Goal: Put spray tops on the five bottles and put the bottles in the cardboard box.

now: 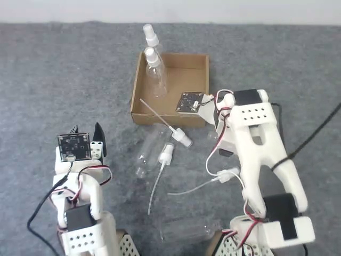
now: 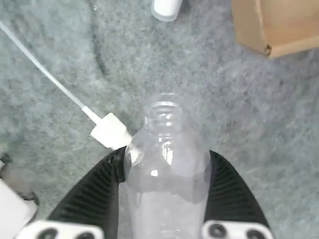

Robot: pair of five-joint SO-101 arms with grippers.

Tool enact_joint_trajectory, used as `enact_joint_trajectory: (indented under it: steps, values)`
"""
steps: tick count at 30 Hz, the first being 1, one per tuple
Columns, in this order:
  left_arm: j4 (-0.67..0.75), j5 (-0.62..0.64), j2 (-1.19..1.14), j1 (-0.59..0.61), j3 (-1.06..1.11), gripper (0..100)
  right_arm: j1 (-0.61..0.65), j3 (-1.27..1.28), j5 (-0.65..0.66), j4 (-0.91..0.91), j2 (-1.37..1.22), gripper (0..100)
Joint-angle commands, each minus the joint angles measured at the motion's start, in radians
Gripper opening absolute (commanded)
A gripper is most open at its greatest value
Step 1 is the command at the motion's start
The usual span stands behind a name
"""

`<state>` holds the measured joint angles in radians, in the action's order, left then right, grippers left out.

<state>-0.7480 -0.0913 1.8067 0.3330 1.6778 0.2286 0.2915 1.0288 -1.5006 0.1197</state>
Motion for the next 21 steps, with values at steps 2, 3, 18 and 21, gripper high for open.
enact_joint_trajectory:
  steps: [2, 3, 18, 21]
  values:
    - [0.034, -0.009, 0.015, 0.003, -0.004, 17, 0.016, -0.023, -0.144, -0.033, 0.12, 8.3]
    - [0.034, -0.009, 0.015, 0.003, -0.004, 17, 0.016, -0.023, -0.166, -0.031, 0.136, 7.7]
    - [0.032, -0.009, 0.015, 0.002, -0.004, 17, 0.016, -0.021, -0.516, -0.033, 0.375, 7.0]
    - [0.032, -0.009, 0.015, 0.002, -0.004, 17, 0.015, -0.021, -0.583, -0.033, 0.417, 7.0]
